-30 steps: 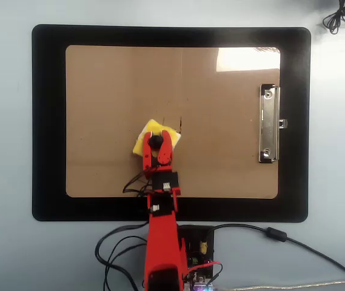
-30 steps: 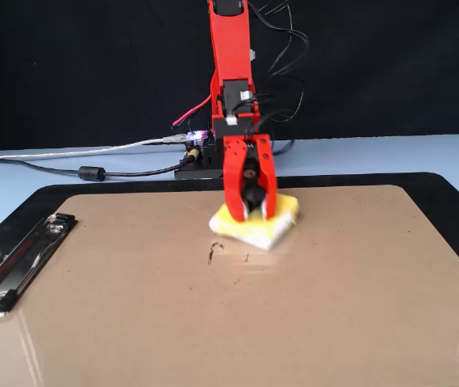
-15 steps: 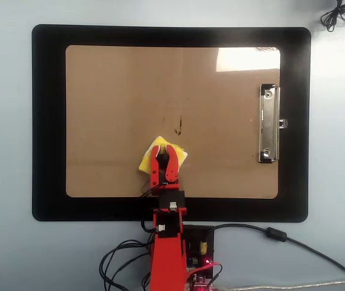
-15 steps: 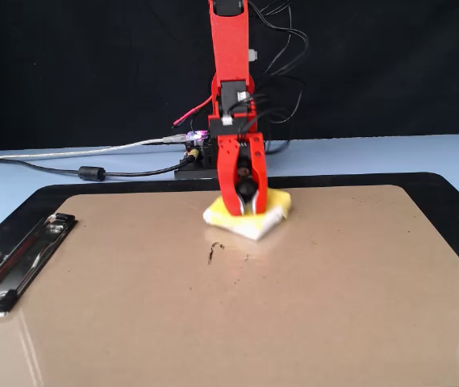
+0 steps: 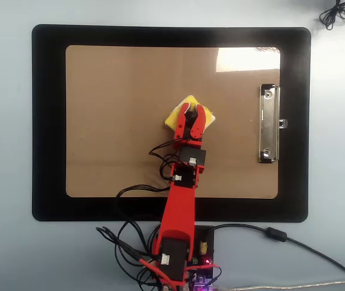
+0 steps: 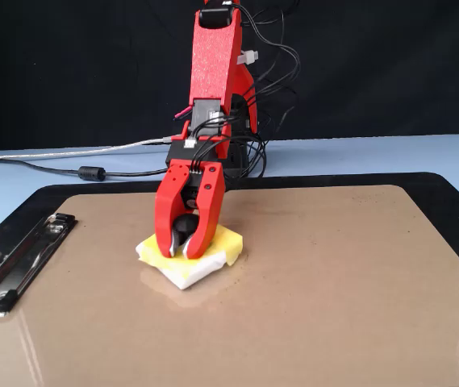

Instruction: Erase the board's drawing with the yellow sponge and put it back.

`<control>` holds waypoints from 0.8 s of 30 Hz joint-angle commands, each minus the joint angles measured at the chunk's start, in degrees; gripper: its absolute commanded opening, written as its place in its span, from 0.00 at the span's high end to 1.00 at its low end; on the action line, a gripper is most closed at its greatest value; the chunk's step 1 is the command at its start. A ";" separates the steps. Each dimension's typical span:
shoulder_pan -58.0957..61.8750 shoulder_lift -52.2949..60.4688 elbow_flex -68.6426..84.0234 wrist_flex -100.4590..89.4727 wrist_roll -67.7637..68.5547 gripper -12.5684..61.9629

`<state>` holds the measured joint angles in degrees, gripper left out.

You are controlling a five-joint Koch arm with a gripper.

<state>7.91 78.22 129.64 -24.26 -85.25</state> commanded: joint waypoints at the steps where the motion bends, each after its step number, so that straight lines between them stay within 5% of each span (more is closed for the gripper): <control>1: 0.09 5.71 7.38 -1.85 0.35 0.94; 8: -1.41 24.17 25.40 -4.31 0.35 0.94; 18: -6.94 -7.12 -2.37 -6.94 -0.18 0.94; 24: -7.12 2.20 8.44 -8.00 -0.09 0.94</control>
<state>0.53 77.26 135.44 -32.61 -85.25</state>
